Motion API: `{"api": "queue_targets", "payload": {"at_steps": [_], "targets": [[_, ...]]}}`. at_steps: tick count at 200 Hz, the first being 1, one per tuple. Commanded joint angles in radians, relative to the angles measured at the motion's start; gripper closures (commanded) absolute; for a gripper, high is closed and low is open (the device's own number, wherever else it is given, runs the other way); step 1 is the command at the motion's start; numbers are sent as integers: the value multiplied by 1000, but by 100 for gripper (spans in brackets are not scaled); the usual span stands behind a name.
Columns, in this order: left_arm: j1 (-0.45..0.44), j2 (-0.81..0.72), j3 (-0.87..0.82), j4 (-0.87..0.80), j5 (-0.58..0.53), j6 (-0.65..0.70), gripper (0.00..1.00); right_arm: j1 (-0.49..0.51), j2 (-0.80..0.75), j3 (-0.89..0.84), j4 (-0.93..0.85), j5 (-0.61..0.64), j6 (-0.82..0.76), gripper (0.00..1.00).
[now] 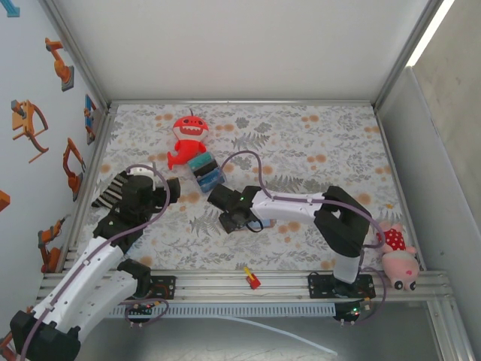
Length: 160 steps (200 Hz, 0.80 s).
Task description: Take the credit cards out of the card holder
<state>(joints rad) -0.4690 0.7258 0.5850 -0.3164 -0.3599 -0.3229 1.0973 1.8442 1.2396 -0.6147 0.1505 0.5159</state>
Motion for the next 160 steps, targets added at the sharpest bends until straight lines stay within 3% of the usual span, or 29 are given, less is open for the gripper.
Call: {"api": "queue_targets", "payload": {"at_steps": [1, 110, 160], "targets": [[4, 12, -1, -24, -14, -21, 3, -1, 19, 28, -28, 9, -2, 41], [7, 39, 11, -26, 5, -22, 3, -22, 61, -12, 14, -29, 9, 41], [9, 35, 20, -38, 12, -22, 3, -50, 48, -71, 56, -57, 23, 50]]}}
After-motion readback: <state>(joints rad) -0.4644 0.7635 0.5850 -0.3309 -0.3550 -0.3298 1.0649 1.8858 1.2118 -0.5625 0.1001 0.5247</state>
